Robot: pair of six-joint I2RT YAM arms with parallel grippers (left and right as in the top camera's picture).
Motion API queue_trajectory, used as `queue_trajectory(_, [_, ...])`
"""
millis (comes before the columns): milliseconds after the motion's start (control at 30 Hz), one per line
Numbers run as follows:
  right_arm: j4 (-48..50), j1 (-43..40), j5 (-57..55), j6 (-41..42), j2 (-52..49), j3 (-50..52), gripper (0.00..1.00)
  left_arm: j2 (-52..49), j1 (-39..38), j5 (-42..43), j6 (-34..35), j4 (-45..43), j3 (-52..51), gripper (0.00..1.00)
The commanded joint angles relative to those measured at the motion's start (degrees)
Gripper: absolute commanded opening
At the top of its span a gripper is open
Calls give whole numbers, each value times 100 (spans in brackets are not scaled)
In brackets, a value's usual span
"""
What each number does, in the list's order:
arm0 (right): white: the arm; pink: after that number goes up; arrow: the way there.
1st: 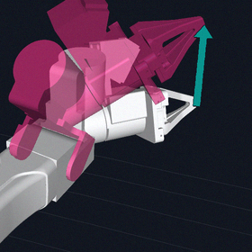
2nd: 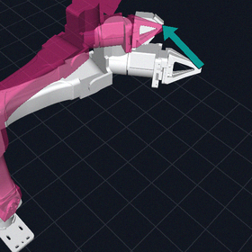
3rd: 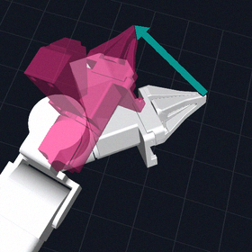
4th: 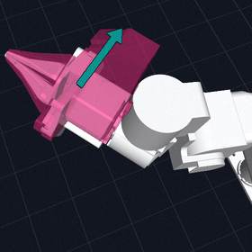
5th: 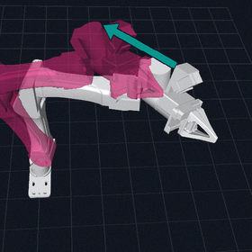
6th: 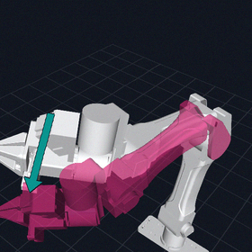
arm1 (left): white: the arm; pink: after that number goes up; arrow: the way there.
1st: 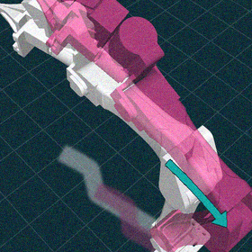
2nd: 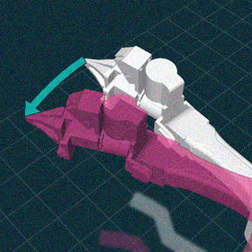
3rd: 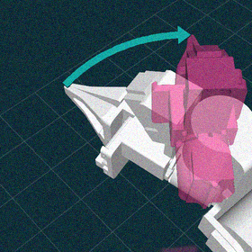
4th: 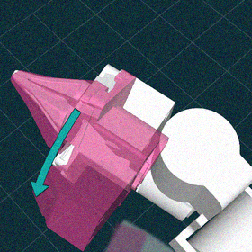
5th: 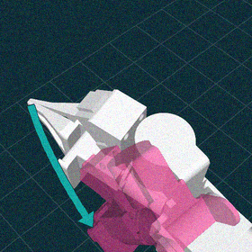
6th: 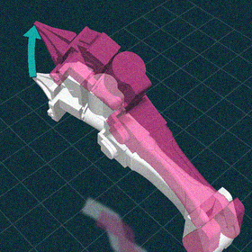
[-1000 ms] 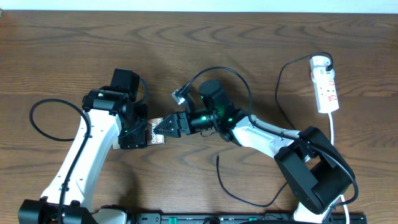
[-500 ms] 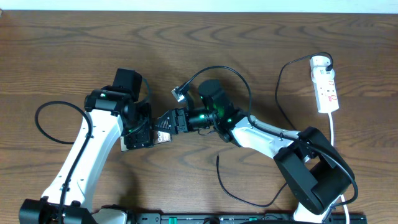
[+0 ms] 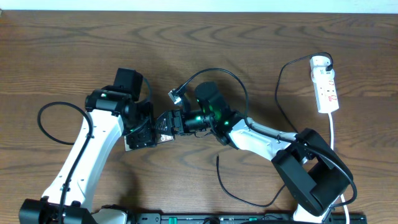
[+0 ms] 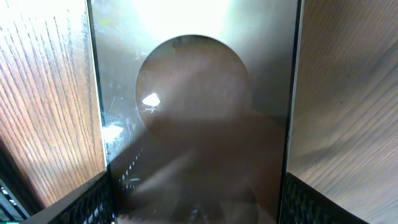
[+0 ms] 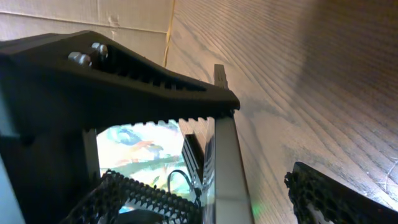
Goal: Plug charger to phone and switch on socket
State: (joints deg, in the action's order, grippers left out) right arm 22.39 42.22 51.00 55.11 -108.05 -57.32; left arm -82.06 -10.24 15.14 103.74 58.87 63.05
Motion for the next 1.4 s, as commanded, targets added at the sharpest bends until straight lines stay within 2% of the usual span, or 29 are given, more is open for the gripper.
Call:
queue_trajectory(0, [15, 87, -101, 81, 24, -92, 82, 74, -122, 68, 162, 11, 92, 7])
queue_trajectory(133, [17, 140, -157, 81, 24, -92, 77, 72, -212, 66, 162, -114, 92, 7])
queue_trajectory(200, [17, 138, -157, 83, 24, -92, 68, 72, -212, 50, 162, -114, 92, 7])
queue_trajectory(300, [17, 138, -157, 83, 24, -92, 65, 72, -212, 48, 162, -114, 92, 7])
queue_trajectory(433, [17, 138, -157, 81, 24, -92, 54, 72, -212, 46, 162, -114, 92, 7])
queue_trajectory(800, [15, 138, -157, 81, 24, -92, 38, 72, -212, 26, 160, -114, 92, 7])
queue_trajectory(1367, [11, 140, -129, 79, 24, -92, 33, 72, -212, -149, 155, -111, 92, 7])
